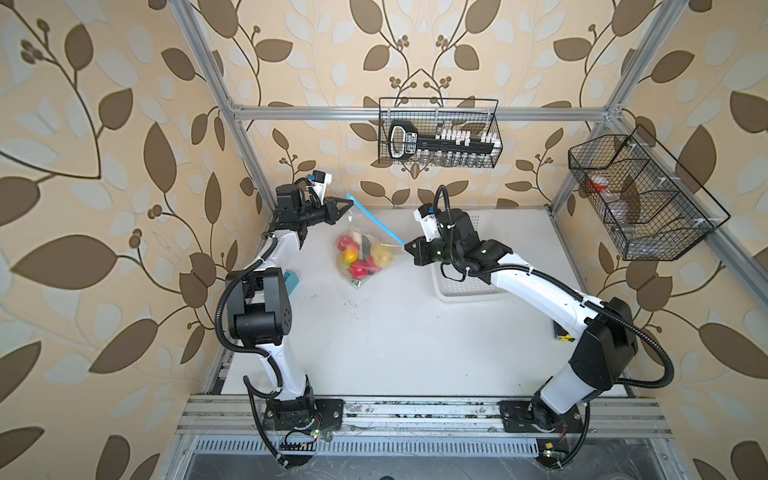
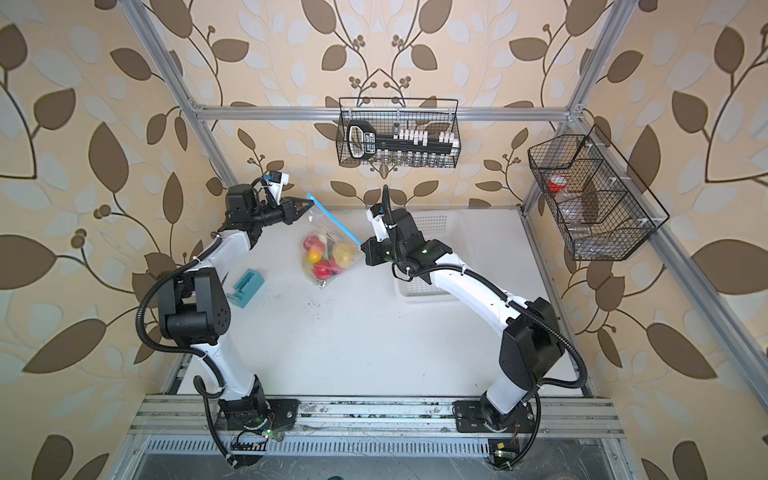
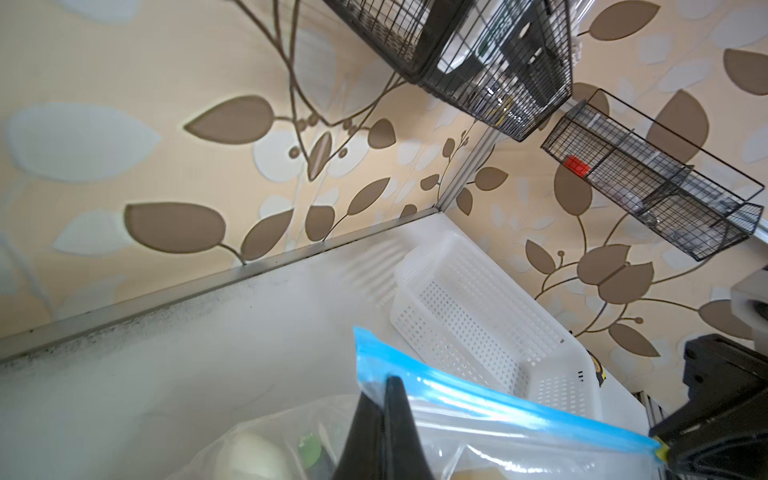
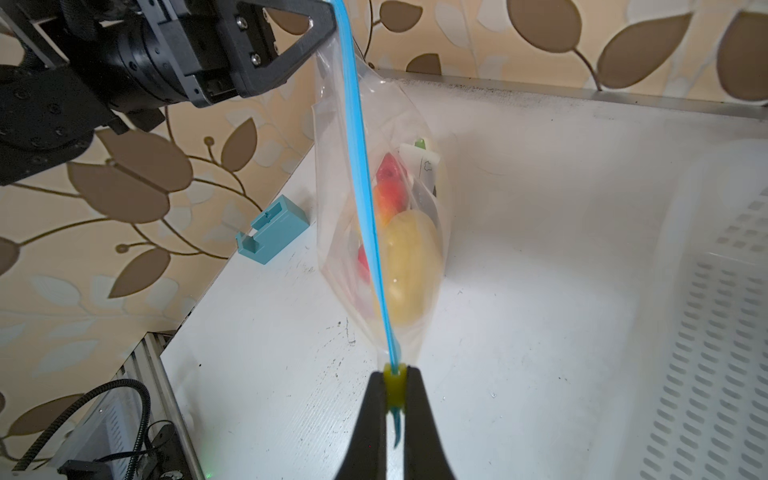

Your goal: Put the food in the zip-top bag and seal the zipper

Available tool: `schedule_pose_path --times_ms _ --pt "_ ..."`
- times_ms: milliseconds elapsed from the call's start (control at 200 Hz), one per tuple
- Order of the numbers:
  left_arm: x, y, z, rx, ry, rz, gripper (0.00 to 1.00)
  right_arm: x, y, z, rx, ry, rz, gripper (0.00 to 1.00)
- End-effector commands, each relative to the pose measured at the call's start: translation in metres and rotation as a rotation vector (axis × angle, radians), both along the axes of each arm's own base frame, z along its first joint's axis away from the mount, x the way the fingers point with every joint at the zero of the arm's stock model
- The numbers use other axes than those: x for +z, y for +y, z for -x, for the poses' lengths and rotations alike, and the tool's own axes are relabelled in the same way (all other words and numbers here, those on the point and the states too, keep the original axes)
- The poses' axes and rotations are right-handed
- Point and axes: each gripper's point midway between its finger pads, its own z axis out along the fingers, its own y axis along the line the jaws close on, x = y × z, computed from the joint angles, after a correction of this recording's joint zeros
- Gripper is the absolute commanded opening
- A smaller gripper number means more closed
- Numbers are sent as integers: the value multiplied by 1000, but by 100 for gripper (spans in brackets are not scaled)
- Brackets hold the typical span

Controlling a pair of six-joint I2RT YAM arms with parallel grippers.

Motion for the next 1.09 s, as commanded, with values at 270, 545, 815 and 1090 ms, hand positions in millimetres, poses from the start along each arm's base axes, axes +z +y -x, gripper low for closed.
schedule_pose_path --times_ms 270,545,815,1090 --pt "74 78 17 490 -96 -200 0 19 -32 43 -7 65 130 0" --pt "106 62 53 516 -74 -218 0 54 -40 58 3 11 95 0" --pt "113 38 101 562 17 -212 0 77 -30 72 46 -29 109 0" --pt "101 42 142 673 74 -288 0 83 -37 88 42 -26 124 0"
